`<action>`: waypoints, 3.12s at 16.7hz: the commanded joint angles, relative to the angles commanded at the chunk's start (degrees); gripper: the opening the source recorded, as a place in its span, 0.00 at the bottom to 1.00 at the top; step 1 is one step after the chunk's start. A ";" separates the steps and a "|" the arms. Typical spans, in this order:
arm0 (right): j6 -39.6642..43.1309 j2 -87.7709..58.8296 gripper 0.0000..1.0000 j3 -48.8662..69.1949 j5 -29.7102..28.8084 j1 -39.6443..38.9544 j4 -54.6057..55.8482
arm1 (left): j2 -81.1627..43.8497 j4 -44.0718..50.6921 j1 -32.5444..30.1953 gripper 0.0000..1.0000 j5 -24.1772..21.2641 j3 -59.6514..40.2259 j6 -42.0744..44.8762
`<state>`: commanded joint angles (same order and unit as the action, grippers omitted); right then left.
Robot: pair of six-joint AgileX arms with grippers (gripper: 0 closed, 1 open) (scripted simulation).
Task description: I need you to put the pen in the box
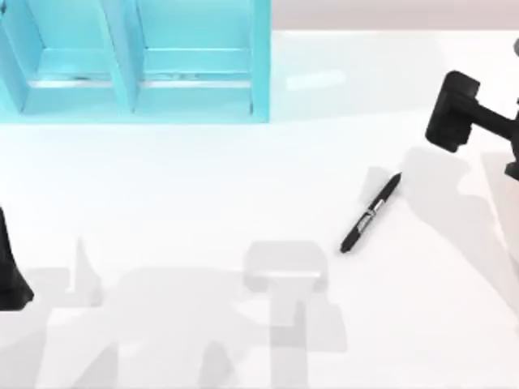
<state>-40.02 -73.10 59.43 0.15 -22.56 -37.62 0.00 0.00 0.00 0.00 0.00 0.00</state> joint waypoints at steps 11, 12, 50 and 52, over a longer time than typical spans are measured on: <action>-18.86 -47.40 1.00 39.18 1.74 -0.69 -24.75 | 0.00 0.00 0.00 1.00 0.00 0.00 0.00; -19.37 -48.98 1.00 40.73 1.87 -0.43 -25.55 | 0.00 0.00 0.00 1.00 0.00 0.00 0.00; -20.52 -58.81 0.00 32.57 1.87 -0.75 -8.23 | 0.00 0.00 0.00 1.00 0.00 0.00 0.00; -20.52 -58.81 0.00 32.57 1.87 -0.75 -8.23 | 0.00 0.00 0.00 1.00 0.00 0.00 0.00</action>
<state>-60.54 -131.91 92.00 2.02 -23.31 -45.85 0.00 0.00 0.00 0.00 0.00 0.00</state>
